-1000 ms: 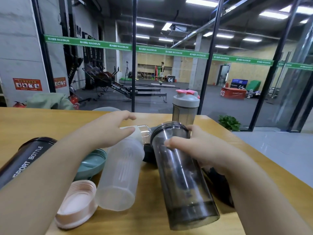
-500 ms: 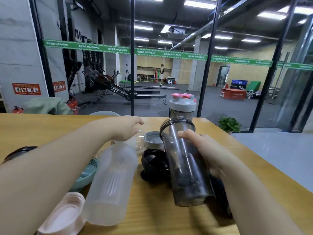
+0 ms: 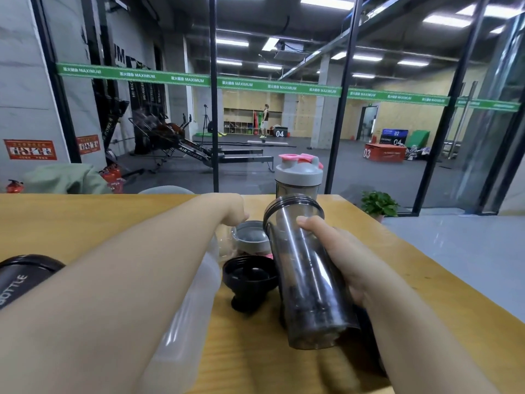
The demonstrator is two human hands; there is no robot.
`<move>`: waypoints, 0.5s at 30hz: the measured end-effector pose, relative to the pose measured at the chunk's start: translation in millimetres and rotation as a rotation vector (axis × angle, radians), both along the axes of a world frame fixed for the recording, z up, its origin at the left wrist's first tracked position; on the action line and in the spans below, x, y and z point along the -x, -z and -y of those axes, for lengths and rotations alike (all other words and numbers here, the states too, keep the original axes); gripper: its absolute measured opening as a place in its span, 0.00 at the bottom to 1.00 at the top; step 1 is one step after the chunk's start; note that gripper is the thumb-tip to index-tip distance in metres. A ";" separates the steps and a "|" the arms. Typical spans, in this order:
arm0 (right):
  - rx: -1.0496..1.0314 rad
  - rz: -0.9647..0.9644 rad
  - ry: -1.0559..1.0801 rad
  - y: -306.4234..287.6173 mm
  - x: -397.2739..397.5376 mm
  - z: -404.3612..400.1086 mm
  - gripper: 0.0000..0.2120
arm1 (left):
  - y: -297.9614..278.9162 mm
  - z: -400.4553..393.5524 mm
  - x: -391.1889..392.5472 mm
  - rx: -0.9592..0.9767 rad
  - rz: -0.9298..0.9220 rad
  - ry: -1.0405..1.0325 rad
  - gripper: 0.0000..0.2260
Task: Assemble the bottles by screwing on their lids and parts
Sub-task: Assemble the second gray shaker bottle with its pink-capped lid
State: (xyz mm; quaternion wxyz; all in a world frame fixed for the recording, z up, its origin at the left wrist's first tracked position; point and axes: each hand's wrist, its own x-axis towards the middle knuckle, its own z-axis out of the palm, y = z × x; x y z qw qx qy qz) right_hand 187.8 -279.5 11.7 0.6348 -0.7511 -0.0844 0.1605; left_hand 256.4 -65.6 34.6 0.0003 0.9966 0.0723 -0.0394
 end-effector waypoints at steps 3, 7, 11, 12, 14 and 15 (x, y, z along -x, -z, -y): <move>-0.049 -0.004 -0.040 1.0 0.1 1.1 0.31 | 9.1 1.2 -14.9 -0.047 -0.015 -0.030 0.09; -0.045 0.036 -0.068 4.3 -1.9 1.8 0.26 | 15.9 1.1 -29.7 -0.041 -0.065 -0.069 0.05; -0.054 0.057 -0.070 5.1 -0.5 1.8 0.24 | 18.2 5.7 -34.0 -0.033 -0.079 -0.096 0.11; -0.064 0.052 -0.066 5.1 -0.1 1.6 0.24 | 17.6 7.2 -33.6 -0.040 -0.068 -0.106 0.11; -0.075 0.041 -0.057 5.6 -1.0 0.7 0.26 | 17.3 8.6 -34.3 -0.058 -0.017 -0.125 0.11; -0.080 0.030 -0.051 6.2 -1.7 0.4 0.28 | 17.2 8.7 -34.5 -0.056 0.010 -0.139 0.12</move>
